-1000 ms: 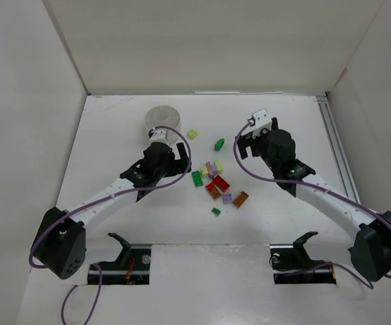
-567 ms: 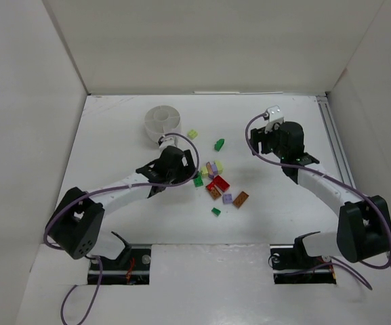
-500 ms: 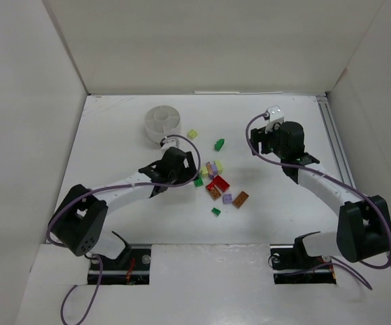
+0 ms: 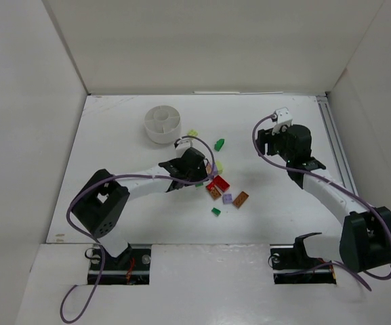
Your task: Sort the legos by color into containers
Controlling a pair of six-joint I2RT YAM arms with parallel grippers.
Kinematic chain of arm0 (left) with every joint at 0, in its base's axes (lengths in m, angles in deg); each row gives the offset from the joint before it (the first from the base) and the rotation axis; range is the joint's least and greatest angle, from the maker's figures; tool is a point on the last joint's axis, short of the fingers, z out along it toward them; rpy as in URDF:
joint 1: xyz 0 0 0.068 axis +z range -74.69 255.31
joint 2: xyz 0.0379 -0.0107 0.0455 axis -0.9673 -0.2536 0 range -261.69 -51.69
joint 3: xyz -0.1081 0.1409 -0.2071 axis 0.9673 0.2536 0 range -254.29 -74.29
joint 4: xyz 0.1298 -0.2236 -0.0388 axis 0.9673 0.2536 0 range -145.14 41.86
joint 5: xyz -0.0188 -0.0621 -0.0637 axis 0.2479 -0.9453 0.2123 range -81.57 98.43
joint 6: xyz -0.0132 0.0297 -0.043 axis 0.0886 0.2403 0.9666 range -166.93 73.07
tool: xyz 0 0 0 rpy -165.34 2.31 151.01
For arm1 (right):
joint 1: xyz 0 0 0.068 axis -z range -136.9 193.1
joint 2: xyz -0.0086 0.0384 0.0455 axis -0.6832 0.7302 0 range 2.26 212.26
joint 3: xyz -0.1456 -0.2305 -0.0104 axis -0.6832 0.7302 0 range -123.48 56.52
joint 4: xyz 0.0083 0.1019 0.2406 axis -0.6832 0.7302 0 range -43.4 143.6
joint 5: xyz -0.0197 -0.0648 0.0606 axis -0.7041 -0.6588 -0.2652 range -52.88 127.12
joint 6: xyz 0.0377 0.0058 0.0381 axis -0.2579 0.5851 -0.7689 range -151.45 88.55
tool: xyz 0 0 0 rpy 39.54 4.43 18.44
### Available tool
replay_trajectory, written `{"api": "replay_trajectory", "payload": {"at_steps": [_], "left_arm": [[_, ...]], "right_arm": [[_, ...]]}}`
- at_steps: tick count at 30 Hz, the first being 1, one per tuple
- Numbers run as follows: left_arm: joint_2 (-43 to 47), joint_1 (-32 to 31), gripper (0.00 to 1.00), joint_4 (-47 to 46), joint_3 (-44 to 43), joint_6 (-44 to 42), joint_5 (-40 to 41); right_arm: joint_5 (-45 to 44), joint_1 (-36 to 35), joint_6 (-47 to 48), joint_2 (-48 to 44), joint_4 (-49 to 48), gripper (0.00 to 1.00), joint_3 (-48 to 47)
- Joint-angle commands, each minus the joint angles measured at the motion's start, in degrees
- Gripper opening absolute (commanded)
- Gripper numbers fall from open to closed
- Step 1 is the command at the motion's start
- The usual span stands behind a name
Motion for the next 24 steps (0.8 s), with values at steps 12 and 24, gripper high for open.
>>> {"api": "replay_trajectory", "payload": {"at_steps": [12, 24], "left_arm": [[-5.6, -0.9, 0.62, 6.0, -6.6, 2.2, 4.3], [-9.3, -1.4, 0.39, 11.3, -9.4, 3.3, 6.2]], "right_arm": [[-0.8, 1.7, -0.7, -1.2, -2.1, 0.74, 0.5], [-0.8, 2.2, -0.7, -0.6, -2.1, 0.73, 0.5]]}}
